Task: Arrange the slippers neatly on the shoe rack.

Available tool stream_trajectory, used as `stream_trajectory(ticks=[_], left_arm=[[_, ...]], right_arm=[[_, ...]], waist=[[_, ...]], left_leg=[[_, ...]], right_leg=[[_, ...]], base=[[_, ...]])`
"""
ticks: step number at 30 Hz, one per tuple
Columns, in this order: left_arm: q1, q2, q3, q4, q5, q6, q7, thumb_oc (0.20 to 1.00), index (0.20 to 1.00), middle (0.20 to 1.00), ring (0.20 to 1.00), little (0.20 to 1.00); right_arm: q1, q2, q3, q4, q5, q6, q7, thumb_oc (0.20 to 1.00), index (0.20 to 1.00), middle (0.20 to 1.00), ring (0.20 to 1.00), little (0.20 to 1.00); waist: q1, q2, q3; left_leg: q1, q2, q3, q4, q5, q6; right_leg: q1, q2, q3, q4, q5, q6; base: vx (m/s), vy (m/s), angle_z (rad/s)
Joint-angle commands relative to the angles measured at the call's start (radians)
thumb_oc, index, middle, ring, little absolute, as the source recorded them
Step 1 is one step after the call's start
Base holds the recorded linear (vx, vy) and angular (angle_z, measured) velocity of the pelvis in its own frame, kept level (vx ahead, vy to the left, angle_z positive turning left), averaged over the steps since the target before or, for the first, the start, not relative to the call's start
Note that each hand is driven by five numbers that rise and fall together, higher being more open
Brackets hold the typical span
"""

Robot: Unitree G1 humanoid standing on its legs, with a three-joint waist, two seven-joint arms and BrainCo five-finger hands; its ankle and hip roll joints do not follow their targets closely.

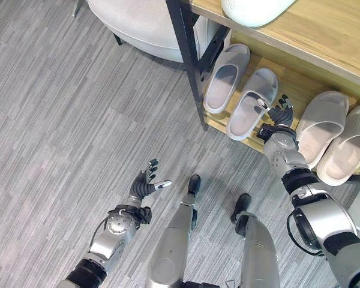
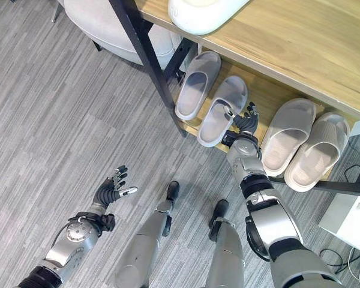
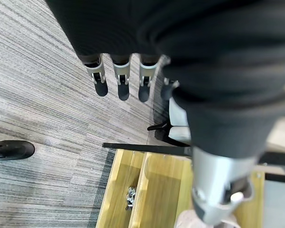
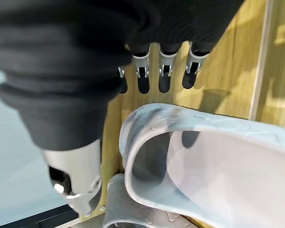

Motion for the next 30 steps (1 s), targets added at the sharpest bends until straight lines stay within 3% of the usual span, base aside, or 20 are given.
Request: stream_trajectory(ticks=[1, 6, 10, 14, 24, 30], left_arm=[[0.004, 0.000, 0.003, -0.043, 0.012, -0.045, 0.015, 1.000, 1.000, 1.000, 1.000, 1.000], [0.003, 0.007, -0.002, -0.034, 0.013, -0.047, 0.013, 1.000, 1.000, 1.000, 1.000, 1.000], [-0.006, 0.027, -0.014, -0.037, 0.002, -0.049, 0.005, 1.000, 1.000, 1.000, 1.000, 1.000], [-0.007, 0.041, -0.023, -0.043, 0.002, -0.049, -0.001, 1.000, 1.000, 1.000, 1.000, 1.000], [-0.014, 0.049, -0.050, -0.042, 0.000, -0.047, -0.013, 1.000, 1.000, 1.000, 1.000, 1.000], [-0.022, 0.040, -0.032, -0.041, -0.008, -0.042, -0.021, 1.000, 1.000, 1.000, 1.000, 1.000]], right_arm=[[-0.038, -0.013, 0.009, -0.002, -0.004, -0.030, -0.007, 1.000, 1.000, 1.000, 1.000, 1.000], [-0.085, 0.010, 0.022, 0.064, 0.019, -0.022, 0.010, 1.000, 1.000, 1.000, 1.000, 1.000], [-0.156, 0.047, -0.012, 0.139, 0.171, -0.039, 0.029, 1.000, 1.000, 1.000, 1.000, 1.000], [-0.244, 0.026, -0.032, 0.184, 0.277, -0.058, 0.032, 1.000, 1.000, 1.000, 1.000, 1.000], [-0.364, -0.098, -0.006, 0.231, 0.304, -0.064, 0.017, 1.000, 1.000, 1.000, 1.000, 1.000], [-0.257, -0.079, 0.028, 0.168, 0.216, -0.025, 0.038, 1.000, 1.000, 1.000, 1.000, 1.000]], waist=[[-0.002, -0.001, 0.021], [0.008, 0.001, 0.024], [0.029, 0.002, 0.019], [0.050, 0.007, 0.015], [0.053, 0.014, 0.012], [0.031, 0.005, -0.004]], left_leg=[[-0.004, -0.002, -0.020, 0.069, -0.166, -0.011], [-0.013, -0.004, -0.020, 0.074, -0.167, -0.011], [-0.018, -0.006, -0.033, 0.069, -0.167, -0.013], [-0.024, -0.009, -0.036, 0.066, -0.166, -0.015], [-0.027, -0.015, -0.040, 0.064, -0.164, -0.014], [0.015, -0.011, -0.030, 0.041, -0.161, -0.014]], right_leg=[[0.101, -0.001, 0.002, -0.020, -0.085, 0.052], [0.093, -0.002, 0.000, -0.015, -0.086, 0.052], [0.092, 0.000, -0.007, -0.013, -0.094, 0.052], [0.085, -0.003, -0.012, -0.003, -0.096, 0.054], [0.079, -0.006, -0.013, 0.002, -0.096, 0.056], [0.116, -0.002, -0.005, -0.030, -0.083, 0.055]], base=[[0.01, 0.014, -0.05], [0.00, 0.003, -0.01], [0.04, -0.028, 0.04], [0.02, -0.022, 0.13], [0.00, 0.000, 0.00], [-0.02, 0.010, -0.04]])
